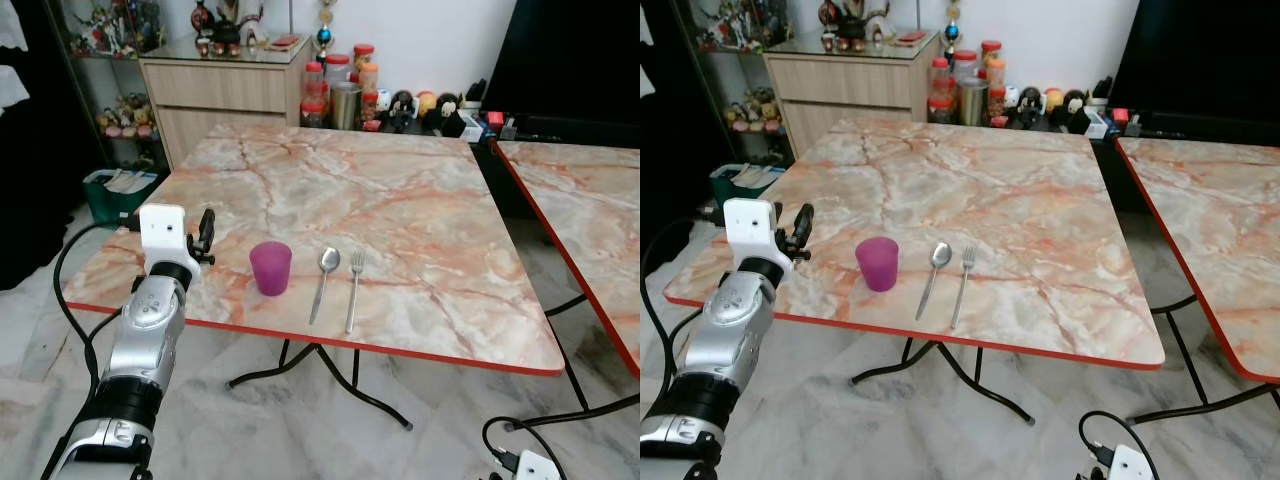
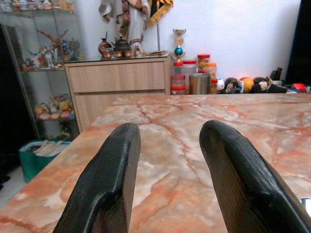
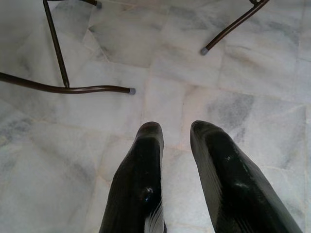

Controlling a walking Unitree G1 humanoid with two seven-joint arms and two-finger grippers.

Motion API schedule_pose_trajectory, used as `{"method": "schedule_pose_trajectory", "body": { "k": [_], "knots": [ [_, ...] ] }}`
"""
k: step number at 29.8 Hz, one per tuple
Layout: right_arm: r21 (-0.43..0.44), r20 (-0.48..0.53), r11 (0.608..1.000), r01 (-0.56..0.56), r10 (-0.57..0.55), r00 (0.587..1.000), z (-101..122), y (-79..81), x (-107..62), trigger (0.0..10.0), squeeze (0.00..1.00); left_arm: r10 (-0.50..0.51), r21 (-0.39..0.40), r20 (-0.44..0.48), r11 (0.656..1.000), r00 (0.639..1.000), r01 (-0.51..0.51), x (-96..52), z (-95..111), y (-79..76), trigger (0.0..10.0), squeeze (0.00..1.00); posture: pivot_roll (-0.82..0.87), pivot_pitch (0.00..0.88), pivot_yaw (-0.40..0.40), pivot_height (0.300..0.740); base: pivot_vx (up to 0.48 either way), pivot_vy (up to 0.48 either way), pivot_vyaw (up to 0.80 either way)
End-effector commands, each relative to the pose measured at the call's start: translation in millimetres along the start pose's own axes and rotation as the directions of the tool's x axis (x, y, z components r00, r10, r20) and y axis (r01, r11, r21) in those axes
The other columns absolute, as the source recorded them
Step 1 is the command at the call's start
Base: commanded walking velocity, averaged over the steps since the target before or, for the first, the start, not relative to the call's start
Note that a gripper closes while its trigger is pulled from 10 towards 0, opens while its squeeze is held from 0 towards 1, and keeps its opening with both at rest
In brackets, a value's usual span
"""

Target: Setting the table

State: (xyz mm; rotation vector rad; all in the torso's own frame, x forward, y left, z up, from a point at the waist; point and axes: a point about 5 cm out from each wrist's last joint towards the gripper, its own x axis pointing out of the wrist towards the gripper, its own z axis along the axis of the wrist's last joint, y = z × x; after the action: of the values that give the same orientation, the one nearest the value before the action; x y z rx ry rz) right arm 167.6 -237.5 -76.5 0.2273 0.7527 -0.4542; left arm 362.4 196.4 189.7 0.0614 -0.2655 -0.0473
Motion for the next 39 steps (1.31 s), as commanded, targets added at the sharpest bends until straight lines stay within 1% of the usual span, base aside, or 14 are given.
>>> {"method": "schedule_pose_trajectory", "body": {
  "k": [1,2,3,5,7,8,12,14,16,19,26,31,33,39],
  "knots": [
    [0.006,0.0,1.0,0.009,-0.009,1.0,-0.7,-1.2,-0.3,10.0,0.0,-0.036,-0.003,-0.023,0.999,0.999,0.036,3.9,4.5,0.2,10.0,1.0,0.05,0.0,-0.01,0.74,0.0,0.0,0.0],
    [0.006,-0.002,1.0,0.011,-0.011,1.0,-1.7,-1.5,-0.7,10.0,0.0,-0.081,0.017,-0.074,0.996,0.994,0.082,7.8,4.2,-4.2,10.0,1.0,0.05,0.0,-0.011,0.74,0.0,0.0,0.0],
    [0.006,-0.003,1.0,0.011,-0.011,1.0,-1.9,-1.5,-0.8,10.0,0.0,-0.095,0.024,-0.103,0.995,0.99,0.098,10.0,4.7,-5.0,10.0,1.0,0.05,0.0,-0.011,0.74,0.0,0.0,0.0],
    [0.005,-0.004,1.0,0.01,-0.01,1.0,-2.0,-1.1,-0.8,10.0,0.0,-0.103,0.029,-0.162,0.994,0.981,0.109,14.8,4.5,-6.2,10.0,1.0,0.05,0.0,-0.008,0.74,0.0,0.0,0.0],
    [0.007,-0.003,1.0,0.01,-0.01,1.0,-1.9,-1.0,-0.7,10.0,0.0,-0.109,0.049,-0.19,0.991,0.976,0.121,18.0,6.0,-7.8,10.0,1.0,0.05,0.0,-0.007,0.74,0.0,0.0,0.0],
    [0.008,-0.003,1.0,0.01,-0.01,1.0,-1.8,-0.9,-0.7,10.0,0.0,-0.127,0.05,-0.2,0.989,0.972,0.139,19.7,7.0,-10.6,10.0,0.0,0.05,0.0,-0.007,0.74,0.0,0.0,0.0],
    [0.01,-0.005,1.0,0.01,-0.01,1.0,-2.1,-0.4,-0.7,10.0,0.0,-0.158,0.003,-0.224,0.987,0.962,0.163,27.2,8.6,-20.8,10.0,0.0,0.05,0.0,-0.007,0.74,0.0,0.0,0.0],
    [0.012,-0.004,1.0,0.01,-0.01,1.0,-2.0,0.2,-0.7,10.0,0.0,-0.185,0.0,-0.3,0.981,0.936,0.194,28.7,-0.8,-30.2,10.0,0.0,0.05,0.0,-0.004,0.74,0.0,0.0,0.0],
    [0.013,-0.003,1.0,0.01,-0.01,1.0,-2.0,0.4,-0.7,10.0,0.0,-0.191,0.0,-0.316,0.979,0.929,0.202,28.7,-3.2,-32.7,10.0,0.0,0.05,0.0,-0.004,0.74,0.0,0.0,0.0],
    [0.015,-0.002,1.0,0.012,-0.012,1.0,-1.8,0.3,-0.6,10.0,0.0,-0.2,-0.032,-0.351,0.979,0.915,0.202,28.6,-11.2,-41.2,10.0,0.0,0.05,0.0,-0.003,0.74,0.0,0.0,0.0],
    [0.015,0.0,1.0,0.013,-0.013,1.0,-0.9,-0.7,-0.4,10.0,0.0,-0.158,-0.045,-0.408,0.987,0.899,0.153,29.3,-25.3,-42.5,10.0,0.0,0.04,0.0,-0.008,0.74,0.0,0.0,0.0],
    [0.012,0.002,1.0,0.016,-0.016,1.0,-0.2,-2.2,-0.3,10.0,0.0,-0.159,-0.058,-0.434,0.987,0.886,0.149,30.5,-29.1,-44.5,10.0,0.0,0.04,0.0,-0.011,0.74,0.0,0.0,0.0],
    [0.012,0.003,1.0,0.016,-0.016,1.0,0.1,-2.2,-0.2,10.0,0.0,-0.158,-0.056,-0.436,0.987,0.886,0.149,31.4,-29.5,-45.3,10.0,0.0,0.03,0.0,-0.011,0.74,0.0,0.0,0.0],
    [0.014,0.005,1.0,0.016,-0.016,1.0,-0.1,-2.4,-0.4,10.0,0.0,-0.153,-0.075,-0.348,0.988,0.925,0.135,36.5,-20.2,-46.3,10.0,0.0,0.03,0.0,-0.007,0.74,0.0,0.0,0.0]
  ]
}}
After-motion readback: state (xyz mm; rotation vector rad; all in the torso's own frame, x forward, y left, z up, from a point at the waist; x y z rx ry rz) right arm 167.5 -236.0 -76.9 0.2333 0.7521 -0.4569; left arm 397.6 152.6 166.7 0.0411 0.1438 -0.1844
